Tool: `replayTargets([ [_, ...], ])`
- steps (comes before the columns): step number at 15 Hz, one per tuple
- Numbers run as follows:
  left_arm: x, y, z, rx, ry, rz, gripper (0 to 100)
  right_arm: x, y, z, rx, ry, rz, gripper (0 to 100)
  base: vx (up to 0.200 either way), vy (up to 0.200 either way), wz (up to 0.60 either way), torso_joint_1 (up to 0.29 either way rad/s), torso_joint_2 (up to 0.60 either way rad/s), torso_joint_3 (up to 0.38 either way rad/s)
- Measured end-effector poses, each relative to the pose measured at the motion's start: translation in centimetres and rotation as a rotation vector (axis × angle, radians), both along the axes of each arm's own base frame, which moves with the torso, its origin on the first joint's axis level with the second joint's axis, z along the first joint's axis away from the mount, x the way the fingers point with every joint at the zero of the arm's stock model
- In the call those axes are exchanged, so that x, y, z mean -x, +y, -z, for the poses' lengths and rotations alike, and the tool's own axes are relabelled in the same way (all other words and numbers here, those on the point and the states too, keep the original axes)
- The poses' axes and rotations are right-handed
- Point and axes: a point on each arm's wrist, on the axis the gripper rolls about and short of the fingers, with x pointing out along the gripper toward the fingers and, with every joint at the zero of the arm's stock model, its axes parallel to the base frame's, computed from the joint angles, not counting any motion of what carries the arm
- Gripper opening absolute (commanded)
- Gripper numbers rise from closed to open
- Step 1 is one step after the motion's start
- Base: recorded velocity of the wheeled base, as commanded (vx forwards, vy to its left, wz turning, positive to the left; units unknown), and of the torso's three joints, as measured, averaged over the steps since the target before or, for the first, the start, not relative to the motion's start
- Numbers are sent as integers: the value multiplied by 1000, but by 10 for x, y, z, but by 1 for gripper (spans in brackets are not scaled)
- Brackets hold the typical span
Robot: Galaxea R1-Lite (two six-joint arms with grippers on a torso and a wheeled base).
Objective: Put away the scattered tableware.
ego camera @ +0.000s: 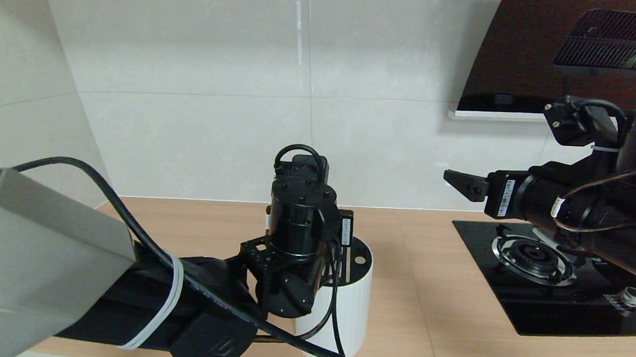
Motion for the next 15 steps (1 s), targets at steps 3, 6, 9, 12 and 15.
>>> replayTargets([
  [3,-1,-1,10,-13,23,3,0,0,0,0,0,0,0,100,0,0,0,0,0,0],
  [6,-1,0,18,-32,42,6,0,0,0,0,0,1,-1,100,0,0,0,0,0,0],
  [9,-1,-1,23,-41,53,7,0,0,0,0,-1,0,-2,100,0,0,0,0,0,0],
  [12,-2,-1,26,-47,59,6,0,1,0,0,-1,-1,-2,100,0,0,0,0,0,0],
  [15,-2,0,29,-53,65,6,0,1,0,0,0,-1,-2,100,0,0,0,0,0,0],
])
